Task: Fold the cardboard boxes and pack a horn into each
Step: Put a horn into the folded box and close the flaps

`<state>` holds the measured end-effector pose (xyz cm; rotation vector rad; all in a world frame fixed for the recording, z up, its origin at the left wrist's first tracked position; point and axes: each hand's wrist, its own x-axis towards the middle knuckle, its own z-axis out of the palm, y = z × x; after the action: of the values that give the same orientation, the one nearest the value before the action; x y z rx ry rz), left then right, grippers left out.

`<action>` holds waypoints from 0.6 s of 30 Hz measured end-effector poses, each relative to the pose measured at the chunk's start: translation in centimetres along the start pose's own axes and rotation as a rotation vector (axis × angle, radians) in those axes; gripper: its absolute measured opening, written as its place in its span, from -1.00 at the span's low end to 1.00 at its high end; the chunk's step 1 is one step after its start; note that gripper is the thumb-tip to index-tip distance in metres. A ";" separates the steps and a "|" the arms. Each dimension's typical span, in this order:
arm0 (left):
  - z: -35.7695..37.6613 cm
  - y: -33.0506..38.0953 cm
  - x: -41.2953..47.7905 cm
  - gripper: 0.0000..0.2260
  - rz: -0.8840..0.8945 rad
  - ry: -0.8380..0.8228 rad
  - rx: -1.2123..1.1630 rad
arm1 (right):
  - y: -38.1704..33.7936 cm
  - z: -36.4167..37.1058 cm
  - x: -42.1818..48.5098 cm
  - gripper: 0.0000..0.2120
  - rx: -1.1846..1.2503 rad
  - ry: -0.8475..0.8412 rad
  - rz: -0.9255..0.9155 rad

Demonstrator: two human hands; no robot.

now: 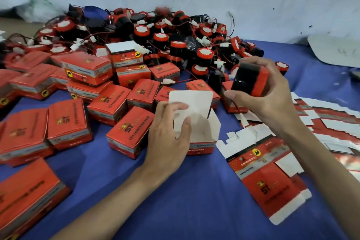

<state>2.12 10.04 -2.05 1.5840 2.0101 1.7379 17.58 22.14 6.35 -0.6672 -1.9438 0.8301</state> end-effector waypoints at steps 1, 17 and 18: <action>0.0 0.0 0.0 -0.81 0.001 -0.003 0.002 | -0.2 -0.2 -0.1 -0.43 -0.033 -0.023 -0.009; 0.0 0.1 0.1 -0.78 0.025 -0.077 -0.243 | -2.7 4.0 -0.8 -0.22 -0.697 -0.125 -0.502; 0.1 0.1 0.1 -0.80 0.007 -0.079 -0.261 | -3.1 4.1 -0.8 -0.22 -0.709 -0.145 -0.501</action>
<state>2.16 10.16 -1.98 1.5492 1.6656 1.8204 13.98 18.44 6.71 -0.4767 -2.4014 -0.1444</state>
